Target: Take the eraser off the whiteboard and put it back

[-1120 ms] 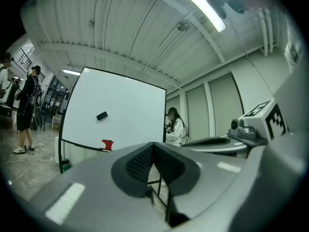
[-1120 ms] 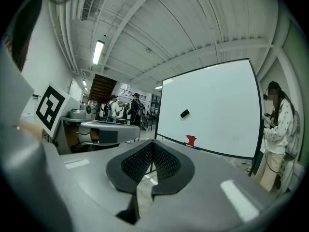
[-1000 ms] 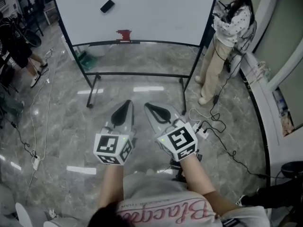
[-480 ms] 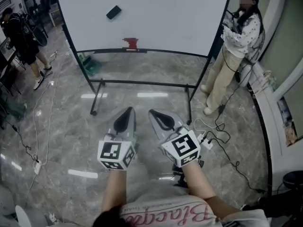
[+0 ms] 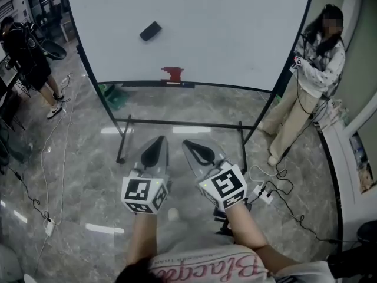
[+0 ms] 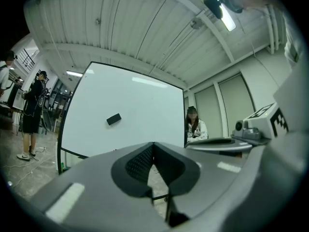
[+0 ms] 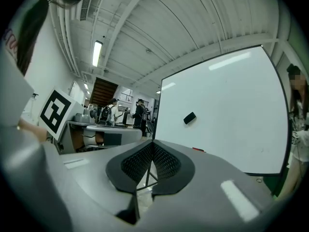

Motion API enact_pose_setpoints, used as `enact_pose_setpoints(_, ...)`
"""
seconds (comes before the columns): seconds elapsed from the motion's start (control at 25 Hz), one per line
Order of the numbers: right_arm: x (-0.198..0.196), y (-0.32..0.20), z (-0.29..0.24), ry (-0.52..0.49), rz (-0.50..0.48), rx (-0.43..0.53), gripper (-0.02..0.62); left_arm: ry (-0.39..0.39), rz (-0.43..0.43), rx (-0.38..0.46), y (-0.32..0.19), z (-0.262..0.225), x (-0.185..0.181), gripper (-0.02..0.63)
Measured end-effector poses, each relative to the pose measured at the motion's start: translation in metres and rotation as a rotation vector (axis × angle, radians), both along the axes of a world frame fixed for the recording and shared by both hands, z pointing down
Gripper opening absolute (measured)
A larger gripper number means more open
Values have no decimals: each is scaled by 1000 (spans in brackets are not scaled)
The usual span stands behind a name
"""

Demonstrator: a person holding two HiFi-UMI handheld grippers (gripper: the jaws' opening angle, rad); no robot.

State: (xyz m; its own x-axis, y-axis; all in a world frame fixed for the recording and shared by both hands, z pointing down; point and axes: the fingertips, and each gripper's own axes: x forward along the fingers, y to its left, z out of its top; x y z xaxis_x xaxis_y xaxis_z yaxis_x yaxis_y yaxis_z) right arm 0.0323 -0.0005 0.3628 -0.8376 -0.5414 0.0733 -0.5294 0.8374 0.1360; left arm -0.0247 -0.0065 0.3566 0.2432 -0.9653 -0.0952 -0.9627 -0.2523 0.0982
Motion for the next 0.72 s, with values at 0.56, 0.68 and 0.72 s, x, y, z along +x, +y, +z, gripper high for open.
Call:
enact_pose_setpoints(0.56, -70, -97, -14, -24, 74, 31, 2, -126, 36, 59, -108, -20, -72, 0)
enact_pose_setpoints(0.68, -72, -117, -10, -21, 94, 12, 2, -137, 43, 61, -128, -23, -78, 0)
enact_pose_setpoints(0.72, -74, -123, -9, -21, 98, 7, 2, -142, 44, 61, -135, -23, -80, 0)
